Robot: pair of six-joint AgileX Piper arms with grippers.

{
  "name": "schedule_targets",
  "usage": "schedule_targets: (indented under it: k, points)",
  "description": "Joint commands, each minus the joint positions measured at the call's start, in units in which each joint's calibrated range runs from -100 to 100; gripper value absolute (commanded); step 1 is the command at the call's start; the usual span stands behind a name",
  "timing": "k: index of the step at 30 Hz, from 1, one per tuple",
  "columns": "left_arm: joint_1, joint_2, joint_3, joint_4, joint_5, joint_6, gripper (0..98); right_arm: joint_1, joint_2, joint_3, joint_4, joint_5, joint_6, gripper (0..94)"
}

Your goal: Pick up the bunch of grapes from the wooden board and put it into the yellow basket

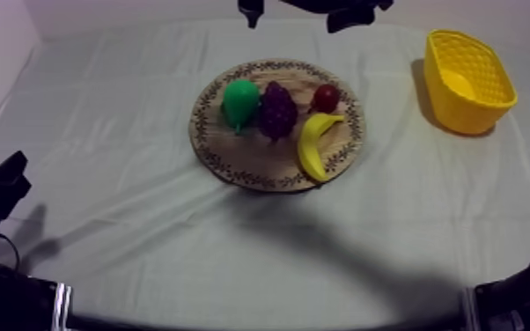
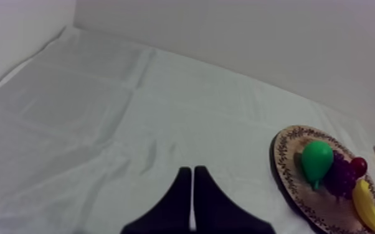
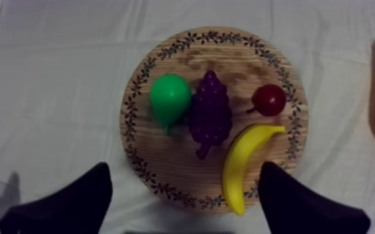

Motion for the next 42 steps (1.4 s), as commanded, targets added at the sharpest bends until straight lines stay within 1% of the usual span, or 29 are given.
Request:
schedule_targets:
  k: [1,6,10,19,37,42]
  points:
    - [0.0,0.0,0.0,0.0,0.0,0.0,0.1,0.0,0.0,0.1,0.2,0.1,0.0,88.3]
    - [0.0,0.0,0.0,0.0,0.0,0.0,0.1,0.2,0.2,0.6,0.3,-0.4,0.0,89.8]
    - [0.0,0.0,0.0,0.0,0.0,0.0,0.1,0.8,0.9,1.2,-0.2,-1.3,0.2,90.4]
    - [0.0,0.0,0.0,0.0,0.0,0.0,0.1,2.1,4.7,4.9,-0.8,-6.9,0.5,90.4]
    - [0.0,0.0,0.0,0.0,0.0,0.0,0.1,3.6,21.5,2.7,0.0,-16.1,0.3,87.8]
    - [0.0,0.0,0.0,0.0,0.0,0.0,0.1,3.9,26.3,0.5,0.0,-17.6,0.4,87.1]
